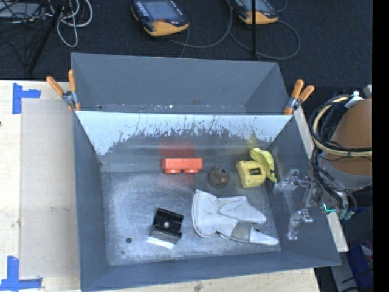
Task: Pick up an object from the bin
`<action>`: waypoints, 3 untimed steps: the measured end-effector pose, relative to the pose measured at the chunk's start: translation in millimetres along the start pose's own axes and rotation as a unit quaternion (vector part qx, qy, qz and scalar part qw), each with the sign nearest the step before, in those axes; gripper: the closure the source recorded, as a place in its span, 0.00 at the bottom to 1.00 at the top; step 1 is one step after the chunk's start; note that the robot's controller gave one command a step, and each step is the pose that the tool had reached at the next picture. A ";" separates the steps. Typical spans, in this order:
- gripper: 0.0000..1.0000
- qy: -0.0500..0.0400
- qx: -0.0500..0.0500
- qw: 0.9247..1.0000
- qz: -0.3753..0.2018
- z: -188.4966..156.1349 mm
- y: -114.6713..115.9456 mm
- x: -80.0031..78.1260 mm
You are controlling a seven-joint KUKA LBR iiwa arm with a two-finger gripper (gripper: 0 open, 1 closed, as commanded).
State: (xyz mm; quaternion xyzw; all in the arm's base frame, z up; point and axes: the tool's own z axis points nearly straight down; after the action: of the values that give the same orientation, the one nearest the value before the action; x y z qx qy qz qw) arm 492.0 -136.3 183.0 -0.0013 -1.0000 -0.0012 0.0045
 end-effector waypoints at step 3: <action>1.00 -0.007 0.002 0.974 -0.227 100.0 51.8 0.2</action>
Offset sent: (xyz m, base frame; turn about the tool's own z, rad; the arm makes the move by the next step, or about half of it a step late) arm -0.0050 0.0094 -0.1071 -0.2655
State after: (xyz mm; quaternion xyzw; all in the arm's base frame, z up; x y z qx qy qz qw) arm 491.0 -84.3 83.2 0.2257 -0.9742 0.0000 -0.0024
